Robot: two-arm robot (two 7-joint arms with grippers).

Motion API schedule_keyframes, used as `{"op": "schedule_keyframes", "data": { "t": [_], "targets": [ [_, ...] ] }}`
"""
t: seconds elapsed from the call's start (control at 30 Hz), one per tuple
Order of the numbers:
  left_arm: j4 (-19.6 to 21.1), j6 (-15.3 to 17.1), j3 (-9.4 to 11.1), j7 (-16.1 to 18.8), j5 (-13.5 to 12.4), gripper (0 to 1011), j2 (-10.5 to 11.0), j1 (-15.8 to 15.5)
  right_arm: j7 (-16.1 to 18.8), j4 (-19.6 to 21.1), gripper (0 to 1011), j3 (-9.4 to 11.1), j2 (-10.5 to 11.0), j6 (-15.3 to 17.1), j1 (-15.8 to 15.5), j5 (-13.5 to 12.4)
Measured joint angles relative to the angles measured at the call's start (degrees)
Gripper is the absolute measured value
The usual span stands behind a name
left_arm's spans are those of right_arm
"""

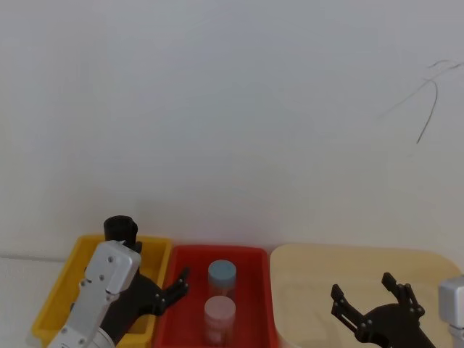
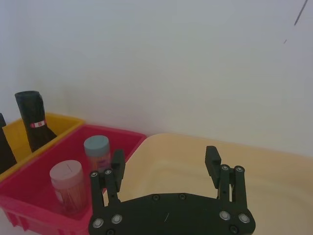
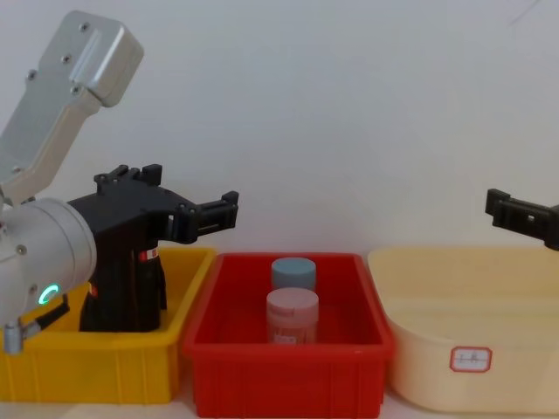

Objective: Pick up the garbage bag with the one hand and transfer it to the other hand.

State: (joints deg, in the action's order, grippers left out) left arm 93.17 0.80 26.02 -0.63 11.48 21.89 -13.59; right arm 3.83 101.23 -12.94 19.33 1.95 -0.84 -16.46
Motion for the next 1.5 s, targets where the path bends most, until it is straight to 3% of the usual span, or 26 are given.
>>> {"op": "schedule_keyframes", "data": {
  "t": [1.5],
  "targets": [
    [0.0, 0.0, 0.0, 0.0, 0.0, 1001, 0.0, 0.0, 0.0, 0.0, 1001, 0.0, 0.0, 0.0, 0.0, 0.0]
  ]
}}
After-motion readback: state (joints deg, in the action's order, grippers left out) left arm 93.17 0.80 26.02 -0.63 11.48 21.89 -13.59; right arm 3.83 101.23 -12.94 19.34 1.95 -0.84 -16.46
